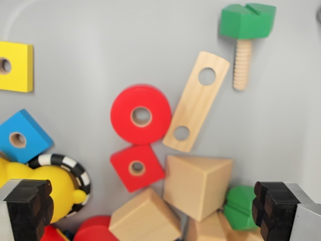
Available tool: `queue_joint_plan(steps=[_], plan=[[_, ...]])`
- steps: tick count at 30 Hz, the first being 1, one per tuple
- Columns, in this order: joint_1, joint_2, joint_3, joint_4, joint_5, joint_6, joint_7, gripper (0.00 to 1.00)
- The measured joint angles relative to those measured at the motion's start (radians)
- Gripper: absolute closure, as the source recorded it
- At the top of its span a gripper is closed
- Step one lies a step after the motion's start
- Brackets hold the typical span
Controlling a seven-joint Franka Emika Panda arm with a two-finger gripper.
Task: Pick an object from the bin
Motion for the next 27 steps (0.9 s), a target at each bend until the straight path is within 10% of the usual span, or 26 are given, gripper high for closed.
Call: queue_joint_plan(steps=[9, 27], plan=[[0.014, 0.055, 0.000, 0.001, -0.028, 0.053, -0.024, 0.00], [0.060, 0.233, -0.059, 0.040, -0.072, 0.190, 0.004, 0.00]])
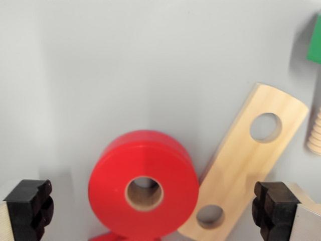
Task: Pick an object from the bin
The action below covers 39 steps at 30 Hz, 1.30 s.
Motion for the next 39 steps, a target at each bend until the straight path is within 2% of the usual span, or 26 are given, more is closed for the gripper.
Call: queue_joint_plan(steps=[5, 15, 16, 39], plan=[[0.013, 0.032, -0.014, 0.011, 0.000, 0.026, 0.001, 0.00], [0.027, 0.040, -0.027, 0.018, 0.000, 0.043, 0.001, 0.00], [0.028, 0.040, -0.027, 0.019, 0.000, 0.044, 0.001, 1.00], [0.028, 0.049, -0.031, 0.033, 0.000, 0.052, 0.001, 1.00]])
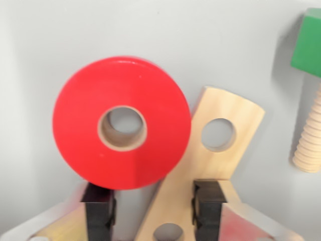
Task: Pick an object from the bin
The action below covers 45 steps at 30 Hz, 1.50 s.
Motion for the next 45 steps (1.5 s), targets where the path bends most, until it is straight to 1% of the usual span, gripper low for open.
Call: queue_joint_plan(steps=[16, 20, 25, 32, 38, 45], plan=[[0.001, -0.007, 0.001, -0.005, 0.000, -0.003, 0.000, 1.00], [-0.002, -0.023, 0.005, -0.011, 0.001, -0.014, -0.001, 1.00], [-0.009, -0.057, 0.013, -0.022, 0.004, -0.035, -0.004, 1.00], [-0.022, -0.106, 0.028, -0.036, 0.014, -0.073, -0.010, 1.00], [-0.033, -0.163, 0.043, -0.050, 0.028, -0.116, -0.020, 1.00], [-0.046, -0.228, 0.060, -0.061, 0.050, -0.173, -0.036, 1.00]])
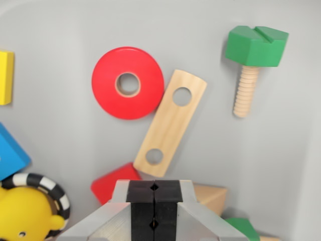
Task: Pick an object from the bin
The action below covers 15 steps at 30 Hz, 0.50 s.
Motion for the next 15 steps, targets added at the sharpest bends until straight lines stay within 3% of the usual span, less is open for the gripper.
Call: queue_joint_plan(steps=[7, 15], plan=[[-0.007, -0.076, 0.013, -0.007, 0.029, -0.070, -0.021, 1.00], [-0.008, -0.155, 0.017, -0.007, 0.059, -0.151, -0.042, 1.00]])
